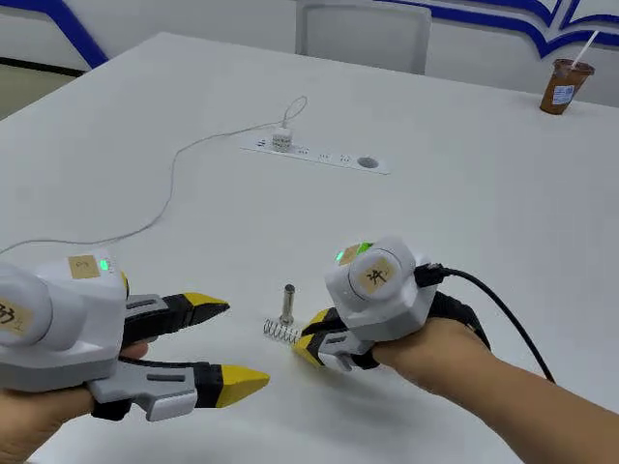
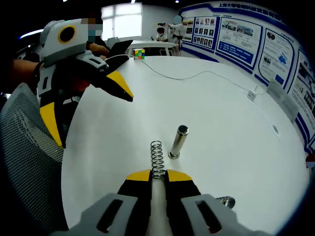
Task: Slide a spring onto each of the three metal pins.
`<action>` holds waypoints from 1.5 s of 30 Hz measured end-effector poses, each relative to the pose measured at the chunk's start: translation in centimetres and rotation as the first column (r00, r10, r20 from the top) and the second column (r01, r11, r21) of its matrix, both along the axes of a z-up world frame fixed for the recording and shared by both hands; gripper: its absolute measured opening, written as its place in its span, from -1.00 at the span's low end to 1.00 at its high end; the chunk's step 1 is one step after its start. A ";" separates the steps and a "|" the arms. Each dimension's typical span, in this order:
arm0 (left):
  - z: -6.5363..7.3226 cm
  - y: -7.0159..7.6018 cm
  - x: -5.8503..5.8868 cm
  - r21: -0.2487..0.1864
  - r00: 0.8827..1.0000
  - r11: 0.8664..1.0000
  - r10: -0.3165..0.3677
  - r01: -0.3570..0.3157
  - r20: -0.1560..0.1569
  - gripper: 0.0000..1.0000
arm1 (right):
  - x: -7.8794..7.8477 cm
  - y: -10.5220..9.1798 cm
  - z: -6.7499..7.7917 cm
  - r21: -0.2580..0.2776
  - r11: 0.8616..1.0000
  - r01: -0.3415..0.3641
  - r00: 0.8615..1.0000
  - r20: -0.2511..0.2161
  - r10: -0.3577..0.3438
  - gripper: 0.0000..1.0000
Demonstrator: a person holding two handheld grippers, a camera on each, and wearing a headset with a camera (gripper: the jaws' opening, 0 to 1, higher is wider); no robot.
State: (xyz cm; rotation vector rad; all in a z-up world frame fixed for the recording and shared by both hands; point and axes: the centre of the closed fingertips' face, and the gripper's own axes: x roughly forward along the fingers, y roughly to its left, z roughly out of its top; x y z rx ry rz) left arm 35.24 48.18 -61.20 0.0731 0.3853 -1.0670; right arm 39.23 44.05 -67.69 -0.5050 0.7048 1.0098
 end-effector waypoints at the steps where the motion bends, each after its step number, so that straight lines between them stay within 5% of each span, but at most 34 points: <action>1: -0.1 0.0 0.0 0.001 1.000 1.000 -0.001 0.001 -0.001 0.19 | -0.2 0.0 0.2 0.000 1.000 -0.004 1.000 0.000 0.004 -0.77; 12: -1.0 -1.7 -1.2 0.026 0.997 0.997 -0.072 0.072 -0.008 0.15 | -3.9 -0.7 4.0 -0.014 0.993 -0.113 0.994 -0.006 0.113 -0.78; 20: -1.0 -3.4 -2.2 0.051 0.986 0.985 -0.165 0.163 0.033 -0.06 | -6.3 -1.5 5.7 -0.055 0.975 -0.217 0.976 -0.022 0.216 -0.78; 27: -0.6 -4.3 -3.0 0.066 0.965 0.968 -0.246 0.241 0.087 -0.41 | -7.3 -1.8 5.8 -0.082 0.962 -0.259 0.965 -0.050 0.256 -0.78; 35: -0.8 -4.4 -3.5 0.090 0.947 0.952 -0.301 0.292 0.114 -0.66 | -8.1 -1.5 5.8 -0.088 0.955 -0.283 0.958 -0.077 0.276 -0.77; 45: -0.6 -4.3 -3.5 0.086 0.948 0.955 -0.293 0.283 0.123 -0.75 | -7.9 -0.6 8.0 -0.030 0.965 -0.262 0.964 -0.052 0.260 -0.78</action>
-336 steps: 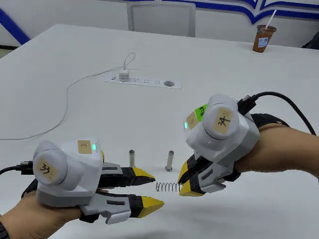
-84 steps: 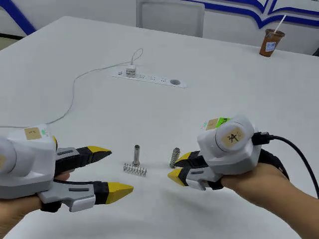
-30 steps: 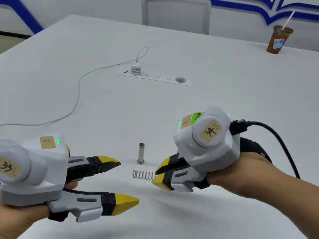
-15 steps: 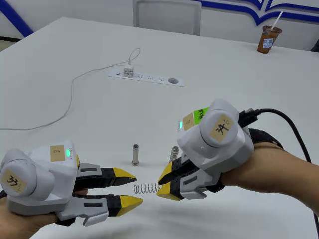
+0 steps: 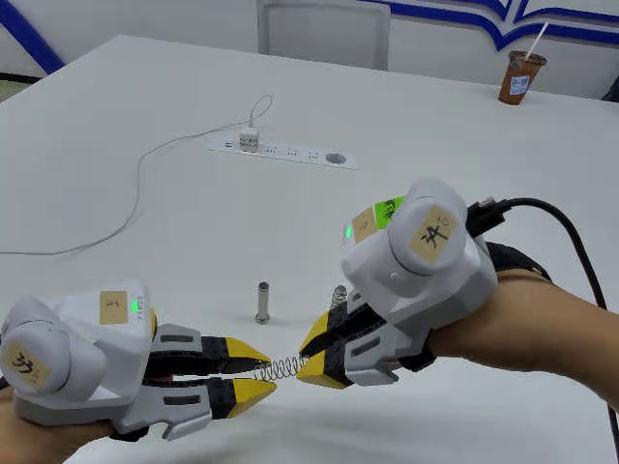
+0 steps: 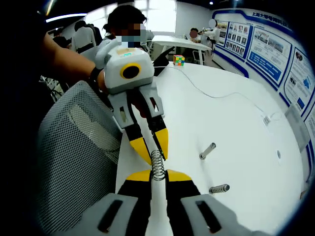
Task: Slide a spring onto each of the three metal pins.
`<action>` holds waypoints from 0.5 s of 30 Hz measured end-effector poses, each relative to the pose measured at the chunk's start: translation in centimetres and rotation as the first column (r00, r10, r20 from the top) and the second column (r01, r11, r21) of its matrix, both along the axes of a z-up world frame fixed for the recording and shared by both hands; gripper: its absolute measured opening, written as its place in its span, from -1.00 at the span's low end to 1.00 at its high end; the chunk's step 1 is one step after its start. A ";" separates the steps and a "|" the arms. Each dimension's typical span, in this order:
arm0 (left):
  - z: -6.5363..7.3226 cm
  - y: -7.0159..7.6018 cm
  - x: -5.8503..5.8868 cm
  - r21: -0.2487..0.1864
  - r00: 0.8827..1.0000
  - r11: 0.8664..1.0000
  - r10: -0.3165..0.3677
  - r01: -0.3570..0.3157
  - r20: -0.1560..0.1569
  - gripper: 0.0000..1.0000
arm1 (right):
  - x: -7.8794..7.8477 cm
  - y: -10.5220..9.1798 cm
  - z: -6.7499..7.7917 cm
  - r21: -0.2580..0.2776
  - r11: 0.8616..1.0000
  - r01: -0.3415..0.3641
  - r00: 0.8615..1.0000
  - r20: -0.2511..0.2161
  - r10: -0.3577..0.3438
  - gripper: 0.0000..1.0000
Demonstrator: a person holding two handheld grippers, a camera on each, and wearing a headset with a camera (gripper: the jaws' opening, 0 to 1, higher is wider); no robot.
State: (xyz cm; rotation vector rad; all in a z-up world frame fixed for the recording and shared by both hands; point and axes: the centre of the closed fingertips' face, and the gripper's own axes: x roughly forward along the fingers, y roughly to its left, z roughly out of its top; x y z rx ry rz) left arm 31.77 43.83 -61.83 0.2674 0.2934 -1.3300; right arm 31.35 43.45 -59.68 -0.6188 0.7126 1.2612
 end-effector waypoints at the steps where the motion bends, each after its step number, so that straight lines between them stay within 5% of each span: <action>1: 0.0 0.0 0.0 0.000 1.000 1.000 0.002 -0.002 -0.001 -0.76 | 0.1 0.1 0.3 0.010 1.000 0.004 1.000 0.004 -0.004 -0.78; 15: 0.7 -0.4 0.1 -0.030 1.000 0.999 0.023 -0.023 -0.014 -0.78 | 0.7 2.6 2.7 0.155 0.988 0.026 0.998 0.053 -0.035 -0.77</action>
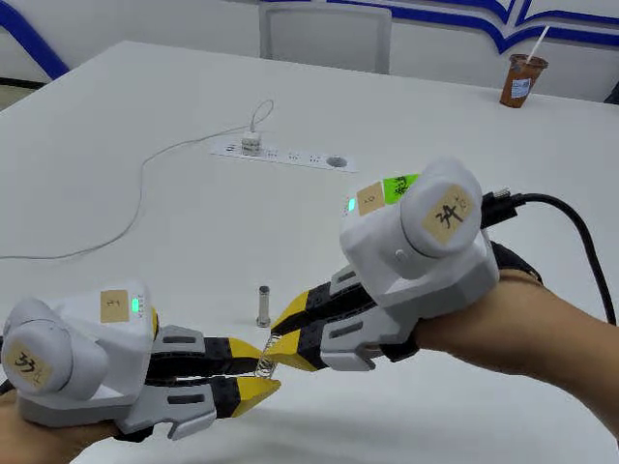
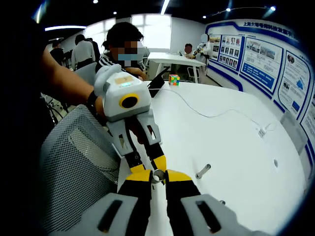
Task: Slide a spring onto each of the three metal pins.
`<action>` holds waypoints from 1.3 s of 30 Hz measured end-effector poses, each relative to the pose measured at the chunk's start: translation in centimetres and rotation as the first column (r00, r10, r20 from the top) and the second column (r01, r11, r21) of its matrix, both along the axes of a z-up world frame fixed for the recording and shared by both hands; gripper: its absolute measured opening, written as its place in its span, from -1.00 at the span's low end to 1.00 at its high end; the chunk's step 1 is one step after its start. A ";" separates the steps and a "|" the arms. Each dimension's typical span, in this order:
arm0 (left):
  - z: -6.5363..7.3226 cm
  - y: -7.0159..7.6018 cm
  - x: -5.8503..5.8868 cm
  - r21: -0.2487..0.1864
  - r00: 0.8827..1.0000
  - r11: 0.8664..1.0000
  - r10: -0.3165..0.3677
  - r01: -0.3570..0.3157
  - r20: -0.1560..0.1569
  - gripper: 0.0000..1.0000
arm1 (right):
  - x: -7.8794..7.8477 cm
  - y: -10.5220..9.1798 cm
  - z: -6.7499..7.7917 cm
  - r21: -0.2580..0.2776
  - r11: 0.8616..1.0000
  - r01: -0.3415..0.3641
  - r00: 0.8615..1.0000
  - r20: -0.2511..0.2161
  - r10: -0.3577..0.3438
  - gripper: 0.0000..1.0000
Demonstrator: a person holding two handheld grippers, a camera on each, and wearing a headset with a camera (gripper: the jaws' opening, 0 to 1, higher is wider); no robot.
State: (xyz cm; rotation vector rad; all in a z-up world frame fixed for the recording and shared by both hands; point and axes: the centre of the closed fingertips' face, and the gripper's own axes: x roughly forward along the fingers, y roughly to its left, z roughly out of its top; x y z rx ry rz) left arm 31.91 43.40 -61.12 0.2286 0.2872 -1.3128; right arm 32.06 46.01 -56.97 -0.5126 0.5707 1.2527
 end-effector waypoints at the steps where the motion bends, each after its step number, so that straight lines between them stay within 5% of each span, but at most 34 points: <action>1: 0.1 0.0 0.0 -0.005 1.000 1.000 0.002 -0.002 -0.003 -0.78 | 0.0 0.1 0.1 0.007 1.000 0.001 1.000 0.004 -0.001 -0.77; 27: 0.2 -0.1 0.4 -0.041 0.999 0.999 0.029 -0.030 -0.042 -0.78 | 0.5 0.9 -0.2 0.061 0.998 0.031 0.999 -0.016 -0.030 -0.77; 39: 0.6 0.8 1.5 -0.052 0.995 0.994 0.092 -0.094 -0.045 -0.60 | 2.1 0.8 1.1 0.094 0.993 0.073 0.997 0.010 -0.074 -0.77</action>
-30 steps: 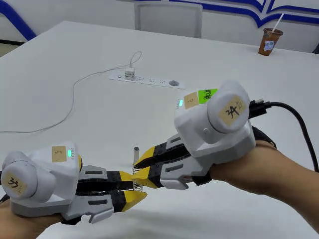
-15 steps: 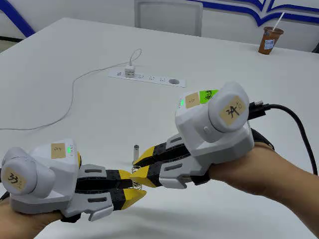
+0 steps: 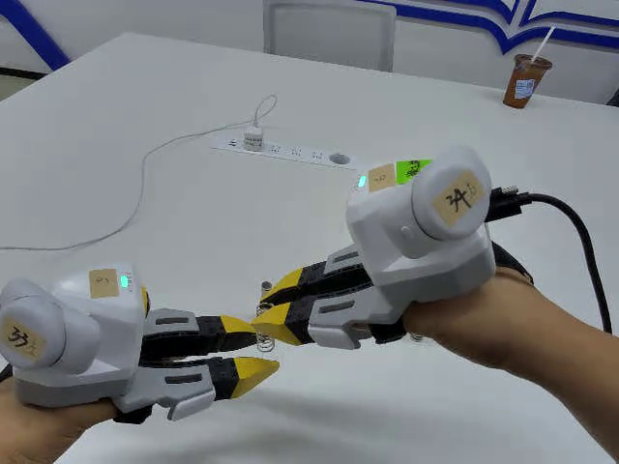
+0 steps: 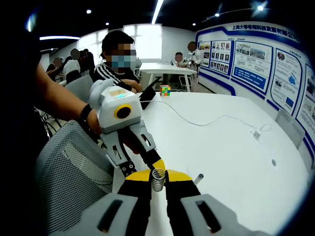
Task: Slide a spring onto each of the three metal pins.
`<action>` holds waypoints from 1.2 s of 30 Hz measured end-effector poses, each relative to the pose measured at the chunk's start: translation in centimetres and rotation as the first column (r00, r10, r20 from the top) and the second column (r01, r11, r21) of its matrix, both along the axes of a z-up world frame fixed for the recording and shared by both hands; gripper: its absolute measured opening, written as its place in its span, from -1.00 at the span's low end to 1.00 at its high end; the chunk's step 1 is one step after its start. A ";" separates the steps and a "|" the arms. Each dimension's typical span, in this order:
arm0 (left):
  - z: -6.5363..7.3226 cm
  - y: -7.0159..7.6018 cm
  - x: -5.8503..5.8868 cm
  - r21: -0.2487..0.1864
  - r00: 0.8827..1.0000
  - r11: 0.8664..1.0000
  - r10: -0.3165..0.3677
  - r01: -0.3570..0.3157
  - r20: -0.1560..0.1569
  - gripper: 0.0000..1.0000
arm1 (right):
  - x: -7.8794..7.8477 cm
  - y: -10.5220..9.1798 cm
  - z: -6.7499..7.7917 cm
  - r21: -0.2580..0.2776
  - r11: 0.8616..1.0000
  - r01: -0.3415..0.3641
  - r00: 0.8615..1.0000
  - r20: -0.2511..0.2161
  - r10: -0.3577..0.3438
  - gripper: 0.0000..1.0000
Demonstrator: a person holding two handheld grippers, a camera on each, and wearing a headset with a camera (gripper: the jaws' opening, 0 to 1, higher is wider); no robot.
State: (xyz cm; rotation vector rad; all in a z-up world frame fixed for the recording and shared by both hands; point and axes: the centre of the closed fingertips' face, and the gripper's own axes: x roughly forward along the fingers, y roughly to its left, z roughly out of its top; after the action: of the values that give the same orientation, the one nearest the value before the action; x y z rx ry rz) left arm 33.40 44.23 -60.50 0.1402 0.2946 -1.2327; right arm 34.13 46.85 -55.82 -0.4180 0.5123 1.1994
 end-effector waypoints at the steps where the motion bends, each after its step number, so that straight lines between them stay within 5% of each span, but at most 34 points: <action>1: -0.1 0.2 0.1 0.000 1.000 1.000 0.009 -0.009 -0.004 -0.57 | 0.3 0.0 0.1 0.006 1.000 0.007 1.000 0.005 -0.007 -0.77; 24: -0.5 2.7 1.6 -0.009 0.988 0.990 0.143 -0.143 -0.058 0.16 | 6.8 -1.0 1.4 0.077 0.979 0.189 0.977 0.082 -0.195 -0.77; 36: -0.7 3.3 1.8 -0.003 0.983 0.986 0.168 -0.168 -0.073 0.35 | 8.7 -0.5 -1.4 0.039 0.976 0.214 0.975 0.047 -0.216 -0.77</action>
State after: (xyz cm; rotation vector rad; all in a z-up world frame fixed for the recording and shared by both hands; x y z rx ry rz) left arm 35.19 47.56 -61.21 0.0613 0.3568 -1.0730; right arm 42.87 46.32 -57.18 -0.3535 0.4797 0.9852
